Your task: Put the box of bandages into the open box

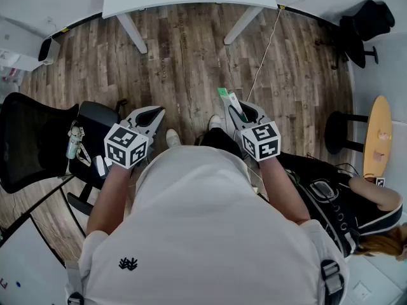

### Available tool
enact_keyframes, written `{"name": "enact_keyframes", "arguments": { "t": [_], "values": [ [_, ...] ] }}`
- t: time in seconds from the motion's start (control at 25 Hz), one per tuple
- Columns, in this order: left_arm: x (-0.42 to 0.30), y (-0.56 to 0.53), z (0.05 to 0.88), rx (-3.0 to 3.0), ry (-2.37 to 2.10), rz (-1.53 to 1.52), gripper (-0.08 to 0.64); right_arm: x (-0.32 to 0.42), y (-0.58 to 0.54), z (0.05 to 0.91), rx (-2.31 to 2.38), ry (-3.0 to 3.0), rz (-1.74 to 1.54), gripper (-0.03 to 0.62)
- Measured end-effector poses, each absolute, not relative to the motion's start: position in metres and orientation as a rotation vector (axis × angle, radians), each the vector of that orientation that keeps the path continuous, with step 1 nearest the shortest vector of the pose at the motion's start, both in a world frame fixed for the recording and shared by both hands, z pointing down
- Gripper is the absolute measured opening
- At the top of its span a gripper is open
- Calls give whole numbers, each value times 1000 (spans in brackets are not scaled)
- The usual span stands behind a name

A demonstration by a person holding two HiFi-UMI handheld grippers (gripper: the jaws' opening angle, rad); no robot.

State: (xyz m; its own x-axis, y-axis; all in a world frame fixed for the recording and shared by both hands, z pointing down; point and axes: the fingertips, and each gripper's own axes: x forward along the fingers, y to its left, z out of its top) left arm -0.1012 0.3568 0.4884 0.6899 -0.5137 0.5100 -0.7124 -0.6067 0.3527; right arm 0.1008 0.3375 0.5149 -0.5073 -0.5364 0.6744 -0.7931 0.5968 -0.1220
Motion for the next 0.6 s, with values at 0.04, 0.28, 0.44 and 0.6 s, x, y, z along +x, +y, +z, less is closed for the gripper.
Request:
{"name": "enact_keyframes", "arguments": {
  "t": [0.04, 0.28, 0.44, 0.6],
  "values": [
    [-103, 359, 490, 2363, -929, 489, 6, 102, 342, 514, 1063, -2226, 580, 95],
    [-96, 353, 500, 2373, -858, 495, 6, 121, 353, 513, 1155, -2175, 678, 95],
    [-72, 333, 498, 2392, -812, 506, 6, 138, 340, 517, 1179, -2156, 717, 95],
    [-52, 304, 491, 2397, -809, 507, 6, 144, 306, 519, 1178, -2188, 753, 95]
  ]
}}
